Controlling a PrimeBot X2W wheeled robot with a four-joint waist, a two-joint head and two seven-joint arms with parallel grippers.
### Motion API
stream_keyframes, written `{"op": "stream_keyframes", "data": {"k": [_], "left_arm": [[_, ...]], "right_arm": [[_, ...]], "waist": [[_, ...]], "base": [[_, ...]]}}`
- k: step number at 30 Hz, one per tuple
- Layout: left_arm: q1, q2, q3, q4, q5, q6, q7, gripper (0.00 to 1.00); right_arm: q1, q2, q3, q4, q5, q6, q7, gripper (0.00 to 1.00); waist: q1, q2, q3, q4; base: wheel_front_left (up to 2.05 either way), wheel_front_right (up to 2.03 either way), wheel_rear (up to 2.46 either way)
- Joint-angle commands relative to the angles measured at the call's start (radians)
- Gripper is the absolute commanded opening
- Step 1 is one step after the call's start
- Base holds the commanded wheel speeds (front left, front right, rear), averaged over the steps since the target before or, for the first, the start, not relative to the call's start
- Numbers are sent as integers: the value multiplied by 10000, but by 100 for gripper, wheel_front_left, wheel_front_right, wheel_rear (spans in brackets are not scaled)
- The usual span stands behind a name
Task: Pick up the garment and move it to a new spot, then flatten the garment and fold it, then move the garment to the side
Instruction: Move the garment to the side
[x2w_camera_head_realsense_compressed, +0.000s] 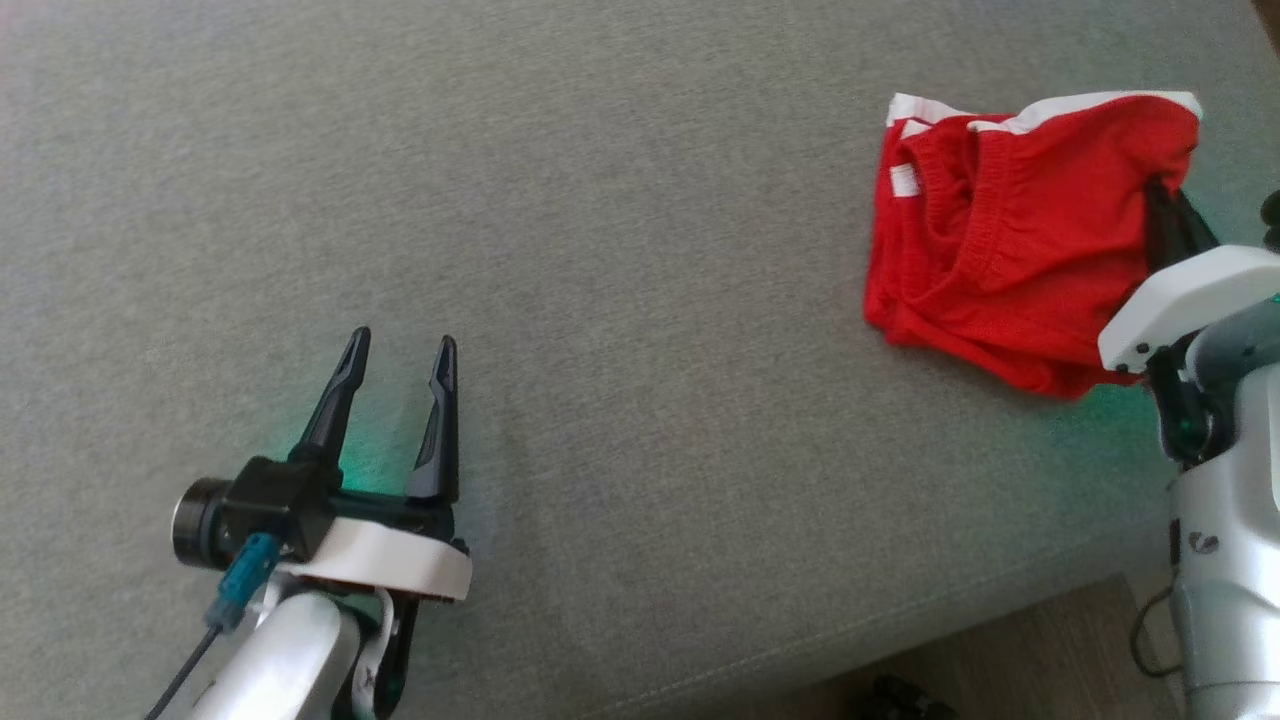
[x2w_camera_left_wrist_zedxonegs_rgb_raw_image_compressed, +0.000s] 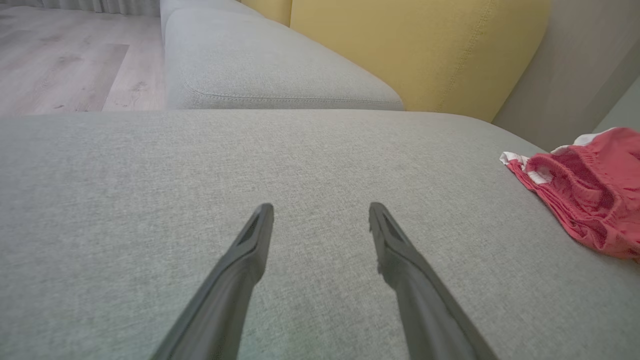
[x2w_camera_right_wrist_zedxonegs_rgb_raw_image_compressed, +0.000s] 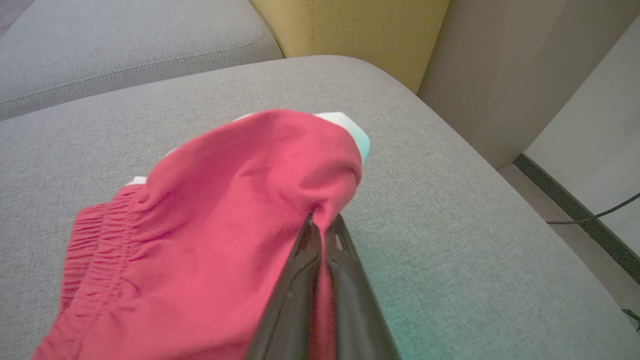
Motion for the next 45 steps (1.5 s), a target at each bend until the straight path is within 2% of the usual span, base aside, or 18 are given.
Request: {"op": "stream_keyframes", "data": {"k": [1, 4, 11, 16, 21, 22, 23, 24, 25, 32, 45], "left_arm": [[-258, 242, 254, -409, 94, 43, -5, 100], [-240, 302, 272, -537, 113, 97, 8, 100], [-232, 400, 296, -941, 183, 268, 43, 100], [-261, 465, 291, -1172, 231, 335, 80, 100], [-286, 440, 254, -1295, 261, 391, 52, 100], [-296, 418, 231, -1303, 272, 398, 38, 100], [-310, 394, 212, -1307, 283, 411, 29, 100], [-325, 375, 196, -1310, 290, 421, 20, 100], [-341, 361, 182, -1311, 297, 425, 10, 100], [-363, 330, 205, -1223, 264, 484, -83, 100], [-322, 181, 367, -575, -156, 318, -394, 100]], "right_arm": [[-329, -131, 155, -276, -62, 37, -116, 0], [-542, -286, 182, -129, -158, 37, -121, 0], [-1624, -1473, 71, 668, -714, 37, 278, 0], [-2245, -2519, -510, 1205, -1225, 37, 395, 0], [-2562, -3126, -1111, 1599, -1697, 37, 302, 0], [-2600, -3210, -1240, 1688, -1793, 37, 252, 9], [-2629, -3278, -1365, 1782, -1888, 37, 213, 31], [-2660, -3338, -1501, 1863, -1993, 37, 144, 59], [-2686, -3386, -1635, 1927, -2112, 37, 51, 100], [-2845, -3104, -1863, 2112, -2675, 37, -493, 100], [-2728, -1762, 551, 996, -1707, 37, -880, 100]], "waist": [[-1, 0, -6, 97], [-1, 0, 12, 273], [-1, 0, 302, 1036], [-1, 0, 674, 1651], [-1, 0, 973, 2110], [-1, 0, 1013, 2172], [-1, 0, 1048, 2226], [-1, 0, 1079, 2271], [-1, 0, 1104, 2308], [-1, 0, 1037, 2260], [-1, 0, -242, 2036]], "base": [[0, 0, 0], [0, 0, 0], [0, 0, 0], [0, 0, 0], [0, 0, 0], [0, 0, 0], [0, 0, 0], [0, 0, 0], [0, 0, 0], [0, 0, 0], [0, 0, 0]]}}
